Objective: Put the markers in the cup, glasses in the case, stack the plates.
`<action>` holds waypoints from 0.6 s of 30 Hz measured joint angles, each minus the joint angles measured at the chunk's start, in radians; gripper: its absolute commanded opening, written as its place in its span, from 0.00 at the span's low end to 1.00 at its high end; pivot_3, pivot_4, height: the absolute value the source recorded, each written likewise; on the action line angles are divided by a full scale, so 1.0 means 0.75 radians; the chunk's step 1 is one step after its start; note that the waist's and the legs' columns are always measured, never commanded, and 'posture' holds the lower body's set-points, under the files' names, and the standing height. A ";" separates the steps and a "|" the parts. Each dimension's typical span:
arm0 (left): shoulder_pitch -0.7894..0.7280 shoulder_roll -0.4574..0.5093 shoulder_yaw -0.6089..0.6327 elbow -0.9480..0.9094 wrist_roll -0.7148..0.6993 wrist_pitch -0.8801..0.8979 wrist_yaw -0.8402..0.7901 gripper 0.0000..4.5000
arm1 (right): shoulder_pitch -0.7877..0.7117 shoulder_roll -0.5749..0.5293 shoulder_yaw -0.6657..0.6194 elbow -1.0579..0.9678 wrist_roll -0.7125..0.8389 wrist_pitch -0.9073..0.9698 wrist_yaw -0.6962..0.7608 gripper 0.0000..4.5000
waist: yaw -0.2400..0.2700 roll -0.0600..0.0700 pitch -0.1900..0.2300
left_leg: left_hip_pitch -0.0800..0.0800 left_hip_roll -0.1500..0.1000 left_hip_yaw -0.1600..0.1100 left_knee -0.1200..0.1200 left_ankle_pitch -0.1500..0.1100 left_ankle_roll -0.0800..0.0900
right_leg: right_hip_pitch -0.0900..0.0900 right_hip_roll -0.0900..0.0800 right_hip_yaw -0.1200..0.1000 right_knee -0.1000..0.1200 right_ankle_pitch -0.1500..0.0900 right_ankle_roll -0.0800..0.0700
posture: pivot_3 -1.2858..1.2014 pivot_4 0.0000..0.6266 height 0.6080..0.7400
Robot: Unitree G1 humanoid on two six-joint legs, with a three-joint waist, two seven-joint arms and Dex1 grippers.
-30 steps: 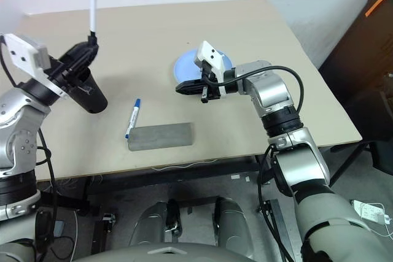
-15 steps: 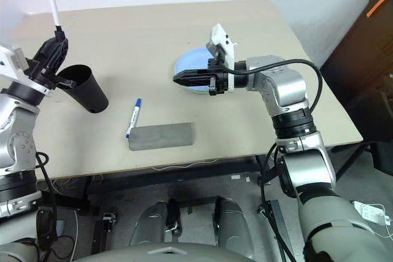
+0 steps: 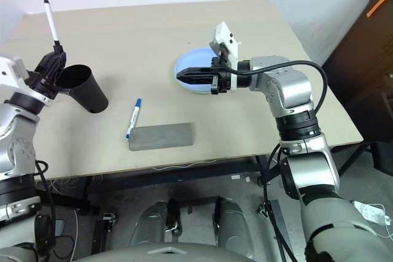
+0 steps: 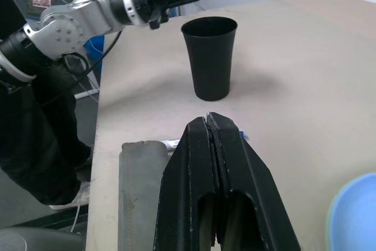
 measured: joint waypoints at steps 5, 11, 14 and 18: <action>0.037 0.018 0.013 -0.037 0.000 0.020 0.011 0.05 | 0.000 0.003 0.005 0.018 -0.009 -0.028 0.000 0.00 | 0.000 0.000 0.000 | 0.000 0.000 0.000 0.000 0.000 0.000 | 0.000 0.000 0.000 0.000 0.000 0.000 | 0.52 0.24 0.78; 0.047 0.019 0.014 -0.037 0.000 0.022 0.021 0.05 | -0.001 0.013 0.018 0.059 -0.033 -0.067 0.002 0.00 | 0.002 0.000 0.000 | -0.001 0.000 0.000 -0.001 0.000 0.000 | 0.000 0.000 0.000 -0.001 0.000 0.000 | 0.52 0.24 0.78; 0.065 0.019 0.013 -0.037 0.000 0.024 0.023 0.22 | -0.002 0.013 0.018 0.072 -0.040 -0.078 0.005 0.00 | 0.001 0.000 0.000 | -0.001 0.000 0.001 -0.002 0.000 0.000 | -0.001 0.000 0.000 -0.002 0.000 0.000 | 0.52 0.24 0.78; 0.066 0.019 0.013 -0.037 0.000 0.024 0.024 0.52 | -0.006 0.013 0.018 0.079 -0.050 -0.089 0.010 0.00 | 0.000 0.000 0.000 | -0.001 0.000 0.001 -0.002 0.000 0.000 | -0.001 0.000 0.000 -0.002 0.000 0.000 | 0.52 0.24 0.78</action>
